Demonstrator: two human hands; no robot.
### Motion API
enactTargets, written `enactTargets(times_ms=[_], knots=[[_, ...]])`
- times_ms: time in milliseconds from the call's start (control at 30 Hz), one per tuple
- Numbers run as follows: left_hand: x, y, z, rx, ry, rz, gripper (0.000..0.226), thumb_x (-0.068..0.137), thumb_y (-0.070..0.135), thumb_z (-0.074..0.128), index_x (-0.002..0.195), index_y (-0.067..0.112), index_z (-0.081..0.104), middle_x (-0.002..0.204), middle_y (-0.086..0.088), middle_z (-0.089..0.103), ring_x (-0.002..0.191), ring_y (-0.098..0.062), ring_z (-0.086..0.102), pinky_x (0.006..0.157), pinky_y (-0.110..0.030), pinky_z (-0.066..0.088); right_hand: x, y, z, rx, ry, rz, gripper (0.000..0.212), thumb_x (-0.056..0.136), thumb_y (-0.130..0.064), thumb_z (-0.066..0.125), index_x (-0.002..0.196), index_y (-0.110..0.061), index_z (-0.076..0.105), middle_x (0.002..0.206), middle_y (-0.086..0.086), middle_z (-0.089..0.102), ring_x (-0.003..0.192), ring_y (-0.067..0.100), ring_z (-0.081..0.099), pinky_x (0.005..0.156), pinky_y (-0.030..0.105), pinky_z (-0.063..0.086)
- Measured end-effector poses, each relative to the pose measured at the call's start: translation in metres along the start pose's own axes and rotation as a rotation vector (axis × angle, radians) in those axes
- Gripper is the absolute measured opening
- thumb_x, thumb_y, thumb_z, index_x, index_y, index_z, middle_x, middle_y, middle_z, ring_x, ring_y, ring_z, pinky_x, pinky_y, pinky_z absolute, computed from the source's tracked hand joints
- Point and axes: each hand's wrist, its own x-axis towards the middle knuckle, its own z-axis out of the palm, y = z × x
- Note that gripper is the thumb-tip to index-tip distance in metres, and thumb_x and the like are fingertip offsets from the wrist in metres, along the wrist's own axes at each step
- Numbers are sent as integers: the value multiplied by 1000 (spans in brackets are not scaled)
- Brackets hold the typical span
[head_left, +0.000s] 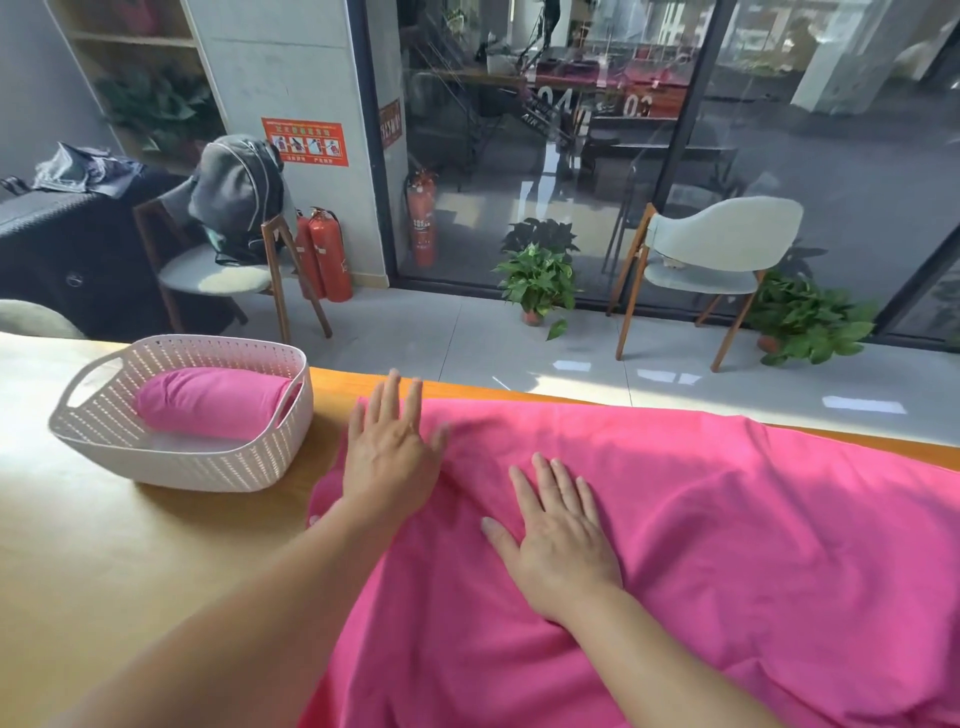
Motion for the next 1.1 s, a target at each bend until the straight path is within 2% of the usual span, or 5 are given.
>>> enactTargets(times_ms=[300, 433, 633, 867, 1100], knots=[[35, 12, -32, -69, -216, -252, 53, 98, 39, 40, 148, 25, 31, 146, -6, 38, 125, -31, 49, 96, -40, 41, -11, -2, 12, 16, 166, 6, 82, 92, -75, 13, 151, -25, 39, 160, 5, 29, 149, 22, 25, 116, 40, 4], [52, 19, -62, 444, -469, 69, 13, 80, 22, 58, 93, 23, 60, 98, 3, 60, 93, -23, 54, 81, -32, 44, -11, -2, 17, 6, 142, 27, 77, 93, -72, 23, 146, -22, 49, 156, 6, 39, 145, 23, 34, 115, 42, 10], [53, 17, -93, 186, -562, 300, 21, 74, 18, 66, 62, 23, 49, 71, 3, 53, 72, -22, 52, 59, -26, 43, -11, -3, 15, -19, 137, 40, 73, 93, -70, 30, 139, -21, 57, 149, 9, 48, 140, 25, 42, 112, 43, 17], [60, 13, -79, -8, 171, 14, 43, 78, 0, 53, 115, 22, 51, 116, -10, 45, 110, -32, 42, 90, -39, 34, -12, -2, 13, 13, 164, 18, 77, 94, -72, 21, 147, -21, 47, 157, 6, 37, 147, 23, 30, 115, 42, 7], [57, 13, -44, -134, -86, -8, 59, 96, 34, 51, 150, 19, 32, 154, -9, 27, 140, -29, 25, 113, -42, 26, -11, -1, 15, -3, 144, 32, 74, 93, -71, 29, 142, -22, 54, 153, 7, 43, 143, 24, 39, 113, 43, 14]])
